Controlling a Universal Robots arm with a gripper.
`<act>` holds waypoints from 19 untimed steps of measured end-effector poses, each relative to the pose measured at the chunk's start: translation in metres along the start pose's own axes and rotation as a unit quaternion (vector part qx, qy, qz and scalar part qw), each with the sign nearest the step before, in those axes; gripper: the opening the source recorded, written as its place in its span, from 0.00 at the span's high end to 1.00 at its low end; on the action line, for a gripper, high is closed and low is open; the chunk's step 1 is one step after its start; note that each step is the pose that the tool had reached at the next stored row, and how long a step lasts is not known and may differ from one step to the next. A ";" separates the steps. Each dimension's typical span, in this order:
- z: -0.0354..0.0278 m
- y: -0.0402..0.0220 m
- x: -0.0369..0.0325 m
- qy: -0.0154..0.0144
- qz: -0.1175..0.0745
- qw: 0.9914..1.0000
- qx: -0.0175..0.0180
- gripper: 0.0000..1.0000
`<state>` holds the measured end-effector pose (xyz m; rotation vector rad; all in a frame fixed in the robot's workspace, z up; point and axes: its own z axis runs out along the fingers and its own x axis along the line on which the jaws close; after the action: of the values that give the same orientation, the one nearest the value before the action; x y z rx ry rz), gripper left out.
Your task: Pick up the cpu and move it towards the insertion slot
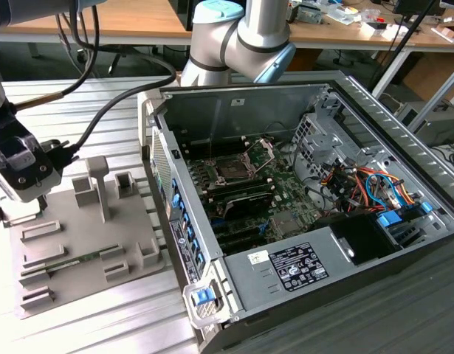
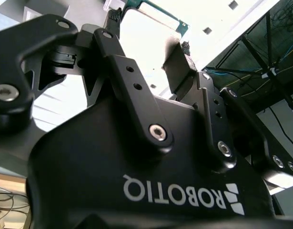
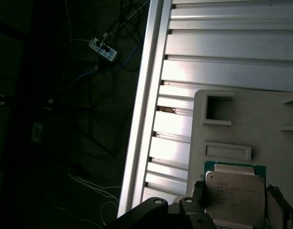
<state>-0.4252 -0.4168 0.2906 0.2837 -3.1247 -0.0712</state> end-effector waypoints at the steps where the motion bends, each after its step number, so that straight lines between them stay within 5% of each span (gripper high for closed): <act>1: -0.0003 0.0000 0.0000 0.000 0.000 1.000 0.000 0.45; 19: -0.0088 0.0004 0.0000 0.000 0.000 1.000 0.000 0.45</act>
<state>-0.4252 -0.4168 0.2994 0.2837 -3.1247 -0.0712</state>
